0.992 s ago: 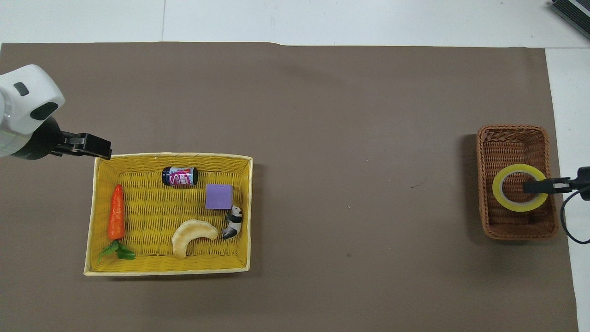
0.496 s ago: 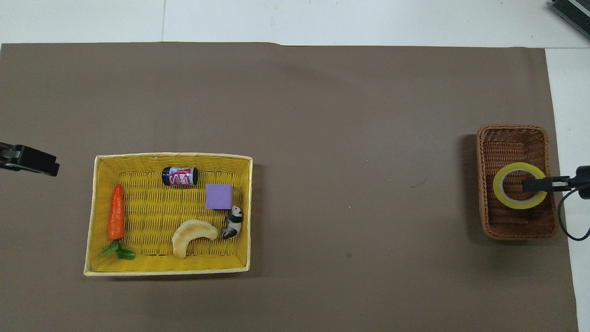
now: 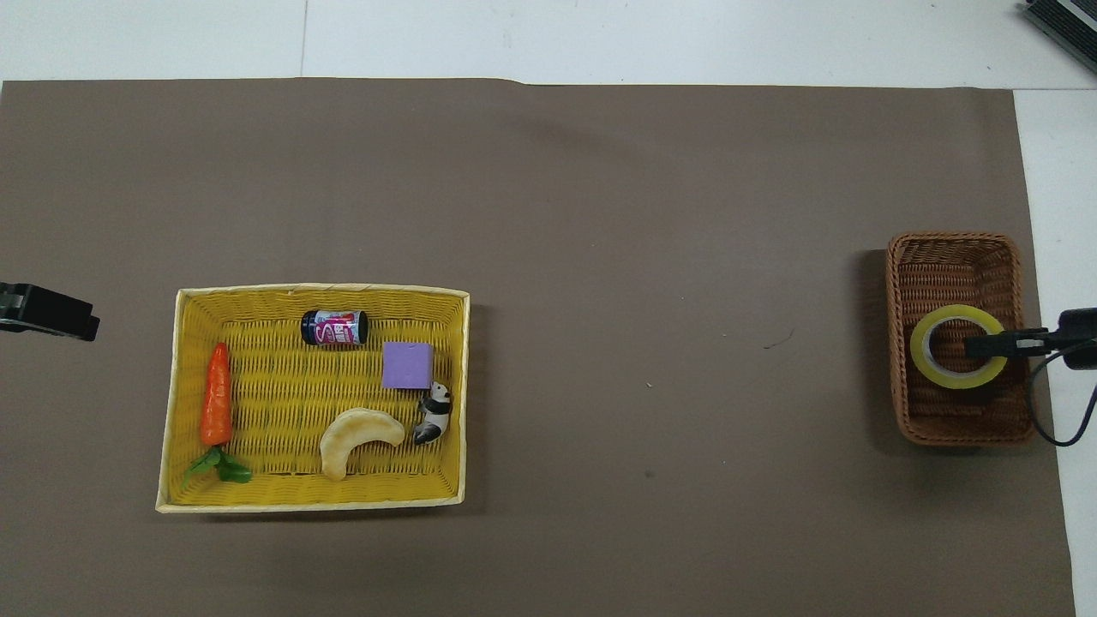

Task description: Move tape to another basket

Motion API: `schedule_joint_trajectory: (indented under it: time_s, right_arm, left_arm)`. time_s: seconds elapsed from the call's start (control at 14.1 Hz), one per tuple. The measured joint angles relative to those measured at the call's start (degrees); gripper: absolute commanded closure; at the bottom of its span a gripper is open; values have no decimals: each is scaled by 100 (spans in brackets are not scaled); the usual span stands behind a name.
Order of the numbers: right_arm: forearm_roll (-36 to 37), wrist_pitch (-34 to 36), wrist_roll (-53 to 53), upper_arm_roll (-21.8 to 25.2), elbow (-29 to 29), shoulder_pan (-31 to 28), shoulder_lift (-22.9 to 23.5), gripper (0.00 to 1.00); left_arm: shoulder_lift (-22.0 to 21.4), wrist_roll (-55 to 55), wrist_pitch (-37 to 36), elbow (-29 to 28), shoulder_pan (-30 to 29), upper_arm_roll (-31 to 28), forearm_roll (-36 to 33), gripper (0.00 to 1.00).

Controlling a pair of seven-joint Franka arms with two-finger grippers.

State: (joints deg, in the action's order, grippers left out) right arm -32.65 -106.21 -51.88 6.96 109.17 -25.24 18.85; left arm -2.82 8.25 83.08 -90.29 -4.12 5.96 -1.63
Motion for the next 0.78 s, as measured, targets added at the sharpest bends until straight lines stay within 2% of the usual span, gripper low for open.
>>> schedule_joint_trajectory:
  time_s: [0.42,0.78]
  right_arm:
    - [-11,-6,54,0,-408,-17,5,0]
    - [101,-59,1243,-58,-1146,192,-50,0]
  left_arm:
    - [-13,0,0,0,0,0,0,0]
    - [-13,0,0,0,0,0,0,0]
